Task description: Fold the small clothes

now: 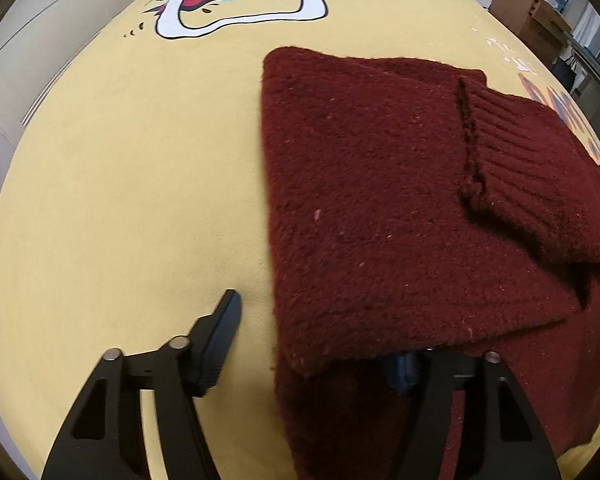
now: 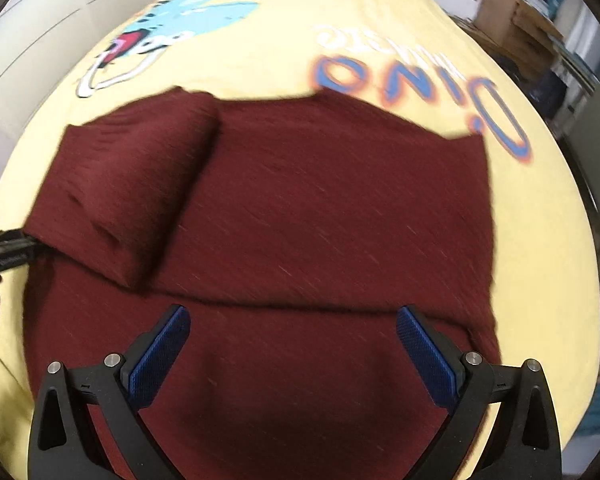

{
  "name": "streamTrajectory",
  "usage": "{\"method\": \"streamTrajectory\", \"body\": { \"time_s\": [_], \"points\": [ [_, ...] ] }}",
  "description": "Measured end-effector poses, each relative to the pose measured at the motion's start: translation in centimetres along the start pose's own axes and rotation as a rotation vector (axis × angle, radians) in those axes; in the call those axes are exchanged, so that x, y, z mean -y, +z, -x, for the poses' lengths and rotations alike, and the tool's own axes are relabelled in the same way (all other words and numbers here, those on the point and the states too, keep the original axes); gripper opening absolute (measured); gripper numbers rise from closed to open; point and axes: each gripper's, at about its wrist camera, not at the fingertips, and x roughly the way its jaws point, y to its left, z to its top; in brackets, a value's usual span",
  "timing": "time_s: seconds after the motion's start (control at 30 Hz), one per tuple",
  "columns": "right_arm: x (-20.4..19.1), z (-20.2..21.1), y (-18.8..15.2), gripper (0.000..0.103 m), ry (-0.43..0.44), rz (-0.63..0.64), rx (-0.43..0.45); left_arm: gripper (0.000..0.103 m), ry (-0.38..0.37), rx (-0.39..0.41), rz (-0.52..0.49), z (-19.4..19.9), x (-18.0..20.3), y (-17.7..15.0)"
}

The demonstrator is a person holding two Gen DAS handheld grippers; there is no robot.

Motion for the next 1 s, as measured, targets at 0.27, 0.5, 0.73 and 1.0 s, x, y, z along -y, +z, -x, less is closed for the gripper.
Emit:
{"method": "streamTrajectory", "body": {
  "time_s": [0.27,0.5,0.73,1.0],
  "points": [
    [-7.1,-0.4,4.9,0.103,0.058,0.138,0.046,0.014,-0.071,-0.026,-0.019,-0.2,1.4,1.2],
    [-14.1,-2.9,7.3,0.102,0.043,0.356,0.016,0.014,-0.086,-0.047,-0.009,-0.5,1.4,1.6],
    [-17.4,-7.2,7.0,0.09,-0.032,0.489,-0.066,0.014,-0.084,-0.053,-0.014,-0.8,0.2,1.4],
    [-14.9,-6.8,8.0,0.018,-0.013,0.431,-0.084,0.014,-0.089,-0.042,-0.008,-1.0,0.6,1.0]
  ]
}}
